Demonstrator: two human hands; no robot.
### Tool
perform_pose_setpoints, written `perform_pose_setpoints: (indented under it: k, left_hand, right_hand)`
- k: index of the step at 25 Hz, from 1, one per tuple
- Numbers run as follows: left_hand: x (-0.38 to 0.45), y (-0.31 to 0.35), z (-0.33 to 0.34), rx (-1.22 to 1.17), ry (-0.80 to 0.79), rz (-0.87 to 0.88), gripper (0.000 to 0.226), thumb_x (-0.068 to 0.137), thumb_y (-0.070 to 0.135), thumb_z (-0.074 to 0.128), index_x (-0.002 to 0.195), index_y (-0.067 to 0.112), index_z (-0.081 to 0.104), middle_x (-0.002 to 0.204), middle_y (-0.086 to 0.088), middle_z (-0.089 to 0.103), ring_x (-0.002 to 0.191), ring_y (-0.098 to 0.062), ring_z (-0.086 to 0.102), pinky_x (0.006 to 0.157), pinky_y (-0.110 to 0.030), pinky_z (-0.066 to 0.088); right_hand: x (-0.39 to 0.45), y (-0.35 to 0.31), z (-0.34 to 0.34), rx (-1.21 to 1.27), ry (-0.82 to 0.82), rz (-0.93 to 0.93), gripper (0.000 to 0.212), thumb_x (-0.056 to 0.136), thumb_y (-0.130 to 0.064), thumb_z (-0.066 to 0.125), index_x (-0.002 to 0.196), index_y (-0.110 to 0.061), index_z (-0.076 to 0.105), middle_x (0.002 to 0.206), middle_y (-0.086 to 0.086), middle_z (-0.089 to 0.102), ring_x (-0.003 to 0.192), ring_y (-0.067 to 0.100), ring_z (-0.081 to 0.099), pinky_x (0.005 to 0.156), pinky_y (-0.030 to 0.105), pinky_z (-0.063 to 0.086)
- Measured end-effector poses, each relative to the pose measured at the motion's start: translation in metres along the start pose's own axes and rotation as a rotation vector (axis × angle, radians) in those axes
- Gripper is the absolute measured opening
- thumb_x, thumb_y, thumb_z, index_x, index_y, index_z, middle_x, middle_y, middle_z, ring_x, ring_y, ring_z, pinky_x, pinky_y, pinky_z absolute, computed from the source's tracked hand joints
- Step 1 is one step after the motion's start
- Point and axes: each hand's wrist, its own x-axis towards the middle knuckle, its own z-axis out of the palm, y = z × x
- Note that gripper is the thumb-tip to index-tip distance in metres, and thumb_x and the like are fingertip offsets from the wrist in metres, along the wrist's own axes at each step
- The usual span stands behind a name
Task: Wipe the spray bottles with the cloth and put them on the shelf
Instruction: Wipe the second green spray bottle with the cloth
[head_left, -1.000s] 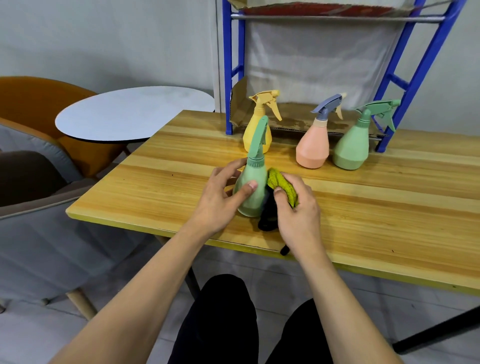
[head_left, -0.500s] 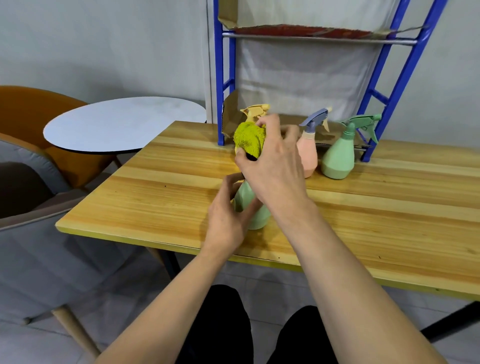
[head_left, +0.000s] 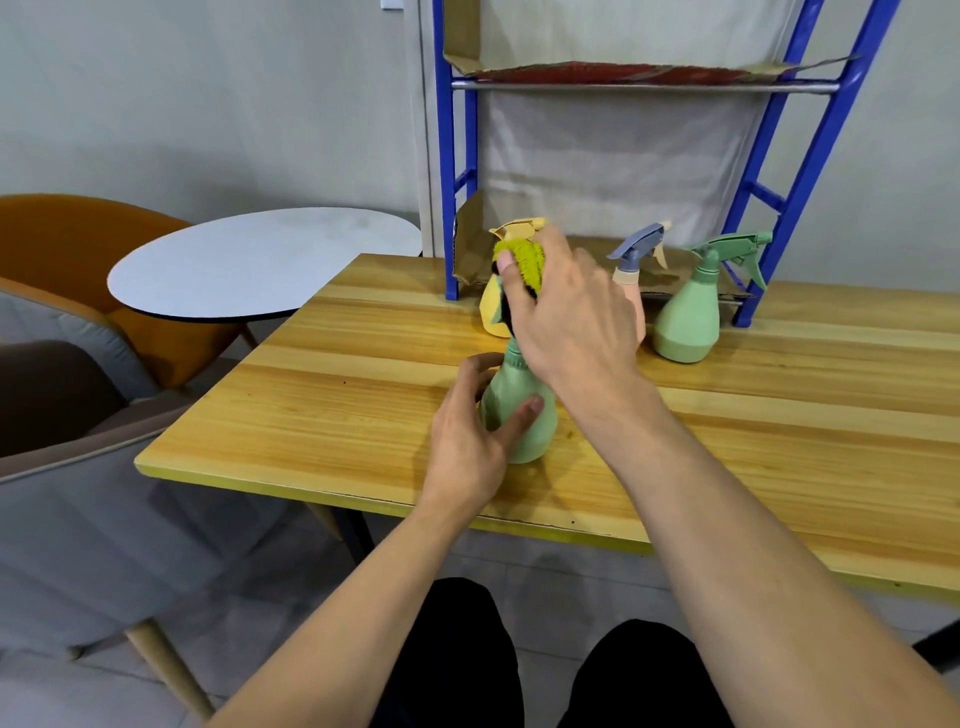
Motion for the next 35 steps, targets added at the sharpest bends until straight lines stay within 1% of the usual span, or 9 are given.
perform_pose_setpoints:
  k: [2,5,7,10,18,22,26,30,35]
  left_hand:
    - [0.000,0.000,0.001,0.014,0.003,0.008,0.046,0.087,0.037,0.082,0.123,0.038,0.053,0.120,0.016,0.069,0.111,-0.001,0.065,0.089,-0.036,0.058]
    - [-0.003,0.003,0.000,0.057,0.011,0.023,0.047,0.087,0.030,0.082,0.114,0.051,0.049,0.111,0.027,0.066,0.107,0.014,0.060,0.086,-0.012,0.049]
    - [-0.001,0.003,-0.001,0.079,0.015,0.031,0.050,0.087,0.027,0.081,0.111,0.054,0.047,0.108,0.032,0.061,0.105,0.019,0.058,0.084,-0.006,0.045]
    - [-0.001,0.001,-0.003,0.087,0.011,0.030,0.052,0.087,0.031,0.081,0.113,0.058,0.045,0.111,0.030,0.063,0.108,0.011,0.060,0.087,-0.017,0.049]
    - [0.000,-0.004,-0.005,0.039,-0.019,0.019,0.047,0.088,0.043,0.079,0.121,0.055,0.049,0.119,0.020,0.067,0.117,-0.007,0.063,0.094,-0.047,0.056]
    - [-0.001,-0.006,-0.005,0.064,-0.040,0.020,0.050,0.090,0.045,0.077,0.132,0.043,0.049,0.125,0.016,0.067,0.121,-0.005,0.061,0.097,-0.047,0.055]
    - [-0.001,-0.008,-0.006,0.130,-0.068,0.033,0.052,0.094,0.052,0.068,0.139,0.043,0.046,0.131,0.019,0.064,0.122,-0.004,0.059,0.101,-0.045,0.053]
    - [0.000,-0.005,-0.010,0.178,-0.119,0.033,0.049,0.098,0.048,0.065,0.141,0.040,0.044,0.127,0.028,0.060,0.117,0.012,0.055,0.099,-0.032,0.050]
    - [0.000,-0.004,-0.012,0.160,-0.140,0.003,0.051,0.097,0.047,0.065,0.143,0.040,0.043,0.121,0.035,0.058,0.113,0.021,0.052,0.095,-0.021,0.048]
  right_hand:
    - [0.008,-0.002,-0.004,0.019,0.013,-0.013,0.047,0.102,-0.058,0.037,0.134,-0.024,0.044,0.118,0.011,0.058,0.107,0.032,0.058,0.072,0.037,0.039]
    - [0.011,-0.012,0.006,-0.071,-0.130,-0.108,0.053,0.095,-0.054,0.057,0.137,-0.026,0.040,0.126,0.014,0.051,0.114,0.033,0.053,0.082,0.043,0.050]
    - [0.012,-0.017,0.015,-0.099,-0.192,-0.088,0.057,0.092,-0.044,0.067,0.137,-0.024,0.039,0.130,0.016,0.048,0.114,0.036,0.054,0.077,0.042,0.050]
    - [0.020,-0.019,0.020,-0.095,-0.219,-0.032,0.053,0.094,-0.033,0.068,0.138,-0.021,0.042,0.129,0.017,0.051,0.114,0.037,0.056,0.071,0.039,0.040]
    - [0.033,-0.007,0.013,0.229,-0.171,0.182,0.039,0.100,-0.048,0.052,0.115,-0.014,0.062,0.106,0.010,0.066,0.101,0.032,0.060,0.076,0.033,0.036]
    - [0.022,0.028,0.022,0.739,-0.146,0.471,0.025,0.095,-0.044,0.062,0.102,-0.022,0.068,0.100,-0.002,0.070,0.101,0.021,0.066,0.088,0.034,0.051]
    - [-0.022,0.058,0.035,0.928,-0.160,0.554,0.014,0.094,-0.032,0.063,0.104,-0.028,0.072,0.099,-0.010,0.072,0.101,0.011,0.066,0.091,0.031,0.052]
    - [-0.053,0.067,0.041,0.932,-0.320,0.454,0.027,0.094,-0.012,0.056,0.100,-0.034,0.071,0.096,-0.016,0.070,0.093,-0.001,0.062,0.084,0.022,0.045]
    - [-0.077,0.089,0.047,0.623,-0.394,0.368,0.033,0.095,-0.015,0.055,0.123,-0.030,0.066,0.128,-0.001,0.063,0.119,0.016,0.054,0.102,0.032,0.043]
